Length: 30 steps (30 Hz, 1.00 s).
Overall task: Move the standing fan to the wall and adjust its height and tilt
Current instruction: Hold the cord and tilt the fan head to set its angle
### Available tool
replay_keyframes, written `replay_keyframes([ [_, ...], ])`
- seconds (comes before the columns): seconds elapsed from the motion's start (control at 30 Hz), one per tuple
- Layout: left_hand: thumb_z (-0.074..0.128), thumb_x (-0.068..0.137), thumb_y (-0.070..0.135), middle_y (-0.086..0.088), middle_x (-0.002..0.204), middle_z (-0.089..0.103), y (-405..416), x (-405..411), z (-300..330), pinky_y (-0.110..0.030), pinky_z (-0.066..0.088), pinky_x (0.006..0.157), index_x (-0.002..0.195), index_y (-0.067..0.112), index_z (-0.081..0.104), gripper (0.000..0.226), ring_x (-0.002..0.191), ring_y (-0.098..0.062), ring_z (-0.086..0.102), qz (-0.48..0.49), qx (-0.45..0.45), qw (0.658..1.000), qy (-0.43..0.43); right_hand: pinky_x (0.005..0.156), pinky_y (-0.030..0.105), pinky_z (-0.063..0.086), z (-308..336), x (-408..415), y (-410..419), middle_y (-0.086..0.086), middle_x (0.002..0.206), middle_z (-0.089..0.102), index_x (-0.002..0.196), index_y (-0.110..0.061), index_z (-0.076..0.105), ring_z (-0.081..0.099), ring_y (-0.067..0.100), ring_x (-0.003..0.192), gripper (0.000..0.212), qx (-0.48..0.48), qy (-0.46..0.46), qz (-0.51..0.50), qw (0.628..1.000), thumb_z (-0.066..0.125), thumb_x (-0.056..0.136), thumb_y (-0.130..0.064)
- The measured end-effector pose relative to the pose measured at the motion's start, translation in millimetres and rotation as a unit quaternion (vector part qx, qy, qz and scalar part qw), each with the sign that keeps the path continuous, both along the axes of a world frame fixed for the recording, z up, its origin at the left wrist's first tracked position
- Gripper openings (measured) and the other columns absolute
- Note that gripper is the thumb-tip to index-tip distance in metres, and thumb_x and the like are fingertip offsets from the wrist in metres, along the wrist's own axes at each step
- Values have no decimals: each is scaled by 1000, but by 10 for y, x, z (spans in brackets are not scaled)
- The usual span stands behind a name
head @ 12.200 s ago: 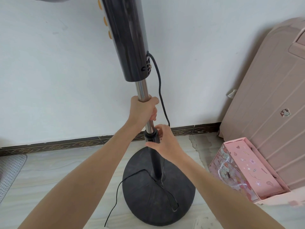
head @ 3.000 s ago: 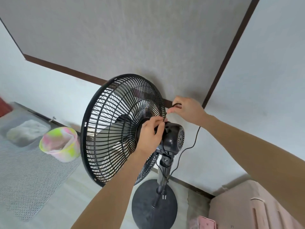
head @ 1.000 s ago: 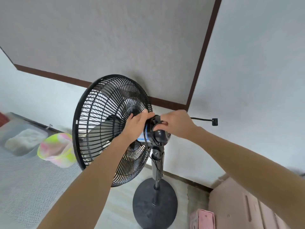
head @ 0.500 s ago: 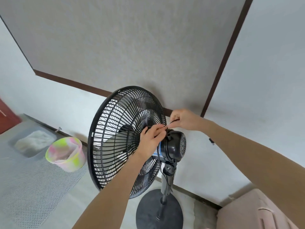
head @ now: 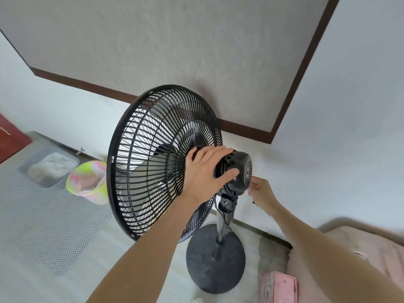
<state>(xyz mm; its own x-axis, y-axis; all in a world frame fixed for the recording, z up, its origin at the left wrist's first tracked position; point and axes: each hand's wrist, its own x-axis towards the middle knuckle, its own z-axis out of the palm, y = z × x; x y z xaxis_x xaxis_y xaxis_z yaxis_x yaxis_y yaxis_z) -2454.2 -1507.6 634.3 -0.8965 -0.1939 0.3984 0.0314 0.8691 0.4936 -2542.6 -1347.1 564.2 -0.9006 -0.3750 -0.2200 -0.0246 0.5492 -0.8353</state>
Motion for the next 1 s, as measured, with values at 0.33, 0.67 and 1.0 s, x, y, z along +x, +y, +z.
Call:
replay_keyframes([
  [0.33, 38, 83, 62, 12, 128, 58, -49, 59, -46, -48, 19, 112, 125, 32, 54, 54, 125, -12, 47, 6, -5, 1000, 22, 51, 21, 25, -136, 525, -75, -12, 56, 29, 62, -40, 28, 28, 3, 54, 62, -10, 114, 12, 993, 29, 73, 21],
  [0.67, 30, 77, 70, 15, 141, 47, -33, 125, 20, -42, 4, 116, 135, 38, 42, 68, 136, -9, 32, -3, -6, 999, -39, 74, 9, 42, 113, 227, 261, -4, 131, 48, 142, -22, 31, 58, -3, 82, 54, -6, 3, 18, 1000, 33, 93, 1],
  [1.0, 40, 68, 72, 9, 155, 24, -21, 182, 55, -39, -5, 118, 148, 22, -3, 104, 144, -6, 13, -14, 68, 994, -79, 91, 19, 46, 1030, -3, -325, 2, 124, 62, 119, -25, 61, 60, 16, 106, 35, -56, -16, 163, 985, 35, 97, -32],
])
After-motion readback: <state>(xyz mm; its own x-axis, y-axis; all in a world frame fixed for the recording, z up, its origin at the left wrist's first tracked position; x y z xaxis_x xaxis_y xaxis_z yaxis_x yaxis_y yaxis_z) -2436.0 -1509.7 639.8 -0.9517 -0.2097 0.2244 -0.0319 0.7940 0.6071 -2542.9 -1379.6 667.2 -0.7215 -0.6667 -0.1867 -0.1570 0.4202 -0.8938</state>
